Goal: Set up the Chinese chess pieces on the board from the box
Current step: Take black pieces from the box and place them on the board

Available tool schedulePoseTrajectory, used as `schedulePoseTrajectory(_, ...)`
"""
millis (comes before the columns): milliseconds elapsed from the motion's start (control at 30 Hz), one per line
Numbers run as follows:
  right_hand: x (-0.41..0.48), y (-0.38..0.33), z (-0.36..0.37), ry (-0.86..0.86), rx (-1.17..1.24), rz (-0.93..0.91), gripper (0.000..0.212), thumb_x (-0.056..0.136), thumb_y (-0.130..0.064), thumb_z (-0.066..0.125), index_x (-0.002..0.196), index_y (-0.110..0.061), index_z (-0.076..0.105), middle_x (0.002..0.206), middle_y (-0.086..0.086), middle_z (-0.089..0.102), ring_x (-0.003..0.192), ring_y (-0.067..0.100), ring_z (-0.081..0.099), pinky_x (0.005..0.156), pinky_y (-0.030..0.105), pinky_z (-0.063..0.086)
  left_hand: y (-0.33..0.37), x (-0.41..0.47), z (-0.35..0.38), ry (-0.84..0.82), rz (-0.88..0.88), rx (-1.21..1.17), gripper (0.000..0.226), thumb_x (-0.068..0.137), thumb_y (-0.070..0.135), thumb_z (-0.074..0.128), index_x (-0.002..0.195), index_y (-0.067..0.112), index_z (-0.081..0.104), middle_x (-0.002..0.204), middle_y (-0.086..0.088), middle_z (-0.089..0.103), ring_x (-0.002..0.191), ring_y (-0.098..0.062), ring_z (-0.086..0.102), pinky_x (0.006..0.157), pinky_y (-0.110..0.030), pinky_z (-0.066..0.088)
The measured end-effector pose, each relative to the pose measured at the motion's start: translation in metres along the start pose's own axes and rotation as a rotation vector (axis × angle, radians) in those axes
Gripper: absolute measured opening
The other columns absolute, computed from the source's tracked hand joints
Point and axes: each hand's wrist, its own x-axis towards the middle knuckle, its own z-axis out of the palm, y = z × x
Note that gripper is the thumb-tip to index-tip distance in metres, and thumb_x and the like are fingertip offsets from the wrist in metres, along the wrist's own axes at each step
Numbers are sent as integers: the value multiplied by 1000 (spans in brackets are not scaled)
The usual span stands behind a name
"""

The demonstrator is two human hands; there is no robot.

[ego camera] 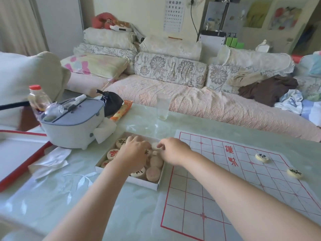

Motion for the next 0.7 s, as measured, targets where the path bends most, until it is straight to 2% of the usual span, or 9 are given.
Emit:
schedulePoseTrajectory(67, 6, -3, 2, -37, -41, 10, 34, 95, -49, 57, 122, -30, 64, 128, -4, 62, 116, 22, 58, 91, 32, 46, -6, 2, 5, -73, 21, 19, 35, 94, 26, 46, 127, 30, 52, 126, 3, 49, 127, -23, 35, 104, -37, 34)
schedulePoseTrajectory(167, 13, -1, 5, -18, -20, 37, 27, 98, -46, 53, 105, -26, 71, 111, -2, 68, 102, 24, 62, 83, 33, 49, -12, 7, 6, -103, -14, -36, 37, 92, 26, 47, 129, 30, 52, 129, 2, 50, 125, -24, 37, 102, -40, 37)
schedulePoseTrajectory(300, 22, 5, 3, 42, 213, 81, 30, 102, -33, 48, 102, -15, 73, 107, 2, 71, 97, 22, 64, 87, 35, 51, -13, 15, 2, -67, -6, -123, 41, 94, 21, 50, 134, 25, 49, 136, 0, 50, 129, -23, 38, 104, -33, 31)
schedulePoseTrajectory(333, 24, 5, 1, 52, 275, 91, 31, 103, -29, 48, 104, -9, 72, 107, 7, 72, 91, 21, 64, 82, 32, 50, -14, 18, 1, -51, -12, -156, 45, 92, 19, 52, 136, 25, 46, 137, -1, 50, 128, -22, 39, 103, -31, 33)
schedulePoseTrajectory(400, 24, 2, -4, 66, 389, 112, 32, 103, -25, 49, 101, -2, 70, 94, 16, 70, 67, 16, 58, 63, 26, 42, -12, 20, -1, -47, -23, -245, 54, 89, 18, 57, 140, 25, 41, 133, -2, 52, 121, -21, 47, 95, -28, 38)
schedulePoseTrajectory(467, 22, -2, -6, 42, 561, 128, 30, 103, -26, 51, 90, -6, 70, 84, 13, 67, 51, 12, 51, 49, 24, 34, -6, 20, -6, -24, -9, -331, 60, 86, 24, 63, 141, 27, 40, 128, -1, 54, 111, -18, 53, 87, -24, 40)
schedulePoseTrajectory(533, 22, -8, -6, 4, 746, 140, 23, 101, -26, 56, 91, -12, 71, 84, 4, 70, 47, 10, 51, 43, 22, 29, -1, 21, -13, 20, -2, -350, 59, 83, 28, 68, 138, 25, 46, 124, -1, 56, 108, -18, 55, 83, -21, 39)
schedulePoseTrajectory(600, 25, -12, -3, -7, 846, 160, 21, 99, -28, 60, 100, -11, 72, 86, 2, 72, 47, 11, 54, 40, 19, 26, -3, 23, -17, 54, -25, -341, 54, 81, 27, 71, 132, 23, 53, 120, -3, 58, 106, -19, 56, 81, -21, 39)
schedulePoseTrajectory(700, 31, -14, 1, 24, 690, 136, 19, 100, -26, 58, 107, -13, 69, 91, -2, 75, 54, 11, 59, 42, 16, 37, -16, 21, -20, 63, -110, -291, 52, 83, 28, 69, 132, 20, 53, 122, -5, 59, 109, -22, 56, 84, -27, 43)
